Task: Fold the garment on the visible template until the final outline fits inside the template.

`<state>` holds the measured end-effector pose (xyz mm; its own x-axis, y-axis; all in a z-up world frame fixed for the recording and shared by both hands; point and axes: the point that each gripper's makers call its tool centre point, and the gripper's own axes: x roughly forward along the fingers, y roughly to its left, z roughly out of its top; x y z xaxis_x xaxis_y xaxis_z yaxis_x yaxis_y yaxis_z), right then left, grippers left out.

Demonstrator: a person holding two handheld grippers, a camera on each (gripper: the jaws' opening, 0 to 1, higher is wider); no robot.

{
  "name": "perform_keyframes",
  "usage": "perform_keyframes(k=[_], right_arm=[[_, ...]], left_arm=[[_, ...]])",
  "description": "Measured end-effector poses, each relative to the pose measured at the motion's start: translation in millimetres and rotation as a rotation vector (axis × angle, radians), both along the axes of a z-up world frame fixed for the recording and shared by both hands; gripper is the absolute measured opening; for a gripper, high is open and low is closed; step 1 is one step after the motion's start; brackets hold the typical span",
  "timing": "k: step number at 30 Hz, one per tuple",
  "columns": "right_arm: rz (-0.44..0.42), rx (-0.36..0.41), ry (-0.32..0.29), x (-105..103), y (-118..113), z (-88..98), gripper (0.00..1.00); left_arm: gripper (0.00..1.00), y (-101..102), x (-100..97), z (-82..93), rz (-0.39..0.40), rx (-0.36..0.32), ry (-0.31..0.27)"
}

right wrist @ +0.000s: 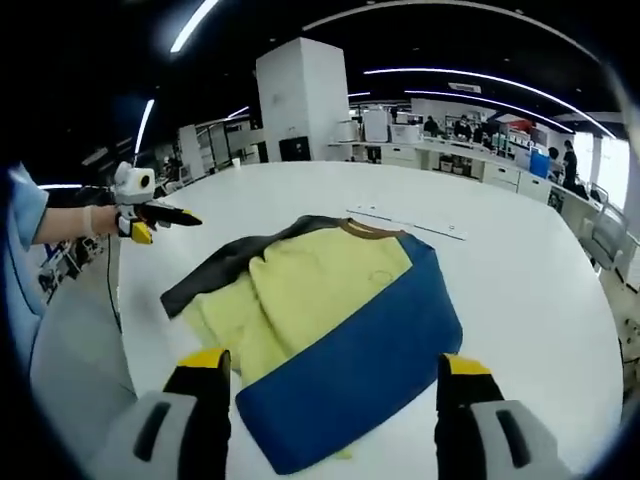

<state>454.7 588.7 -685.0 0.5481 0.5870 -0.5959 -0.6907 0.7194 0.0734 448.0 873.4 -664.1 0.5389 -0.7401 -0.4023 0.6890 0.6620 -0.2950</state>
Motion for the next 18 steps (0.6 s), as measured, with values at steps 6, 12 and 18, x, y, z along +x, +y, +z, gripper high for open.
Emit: perform_keyframes(k=[6,12,18], right_arm=[[-0.005,-0.011,-0.014,-15,4,-8.5,0.77],[-0.017,-0.054,-0.017,-30,9,-26.1,0.70],[0.040,-0.137,-0.067,-42,21,-32.1,0.50]], left_arm=[[0.82,-1,-2.6,-0.3,0.000,-0.005,-0.001],[0.82,0,-4.0,-2.6,0.001,-0.005,0.004],[0.82,0,-6.0,-5.0,0.002,-0.014,0.013]])
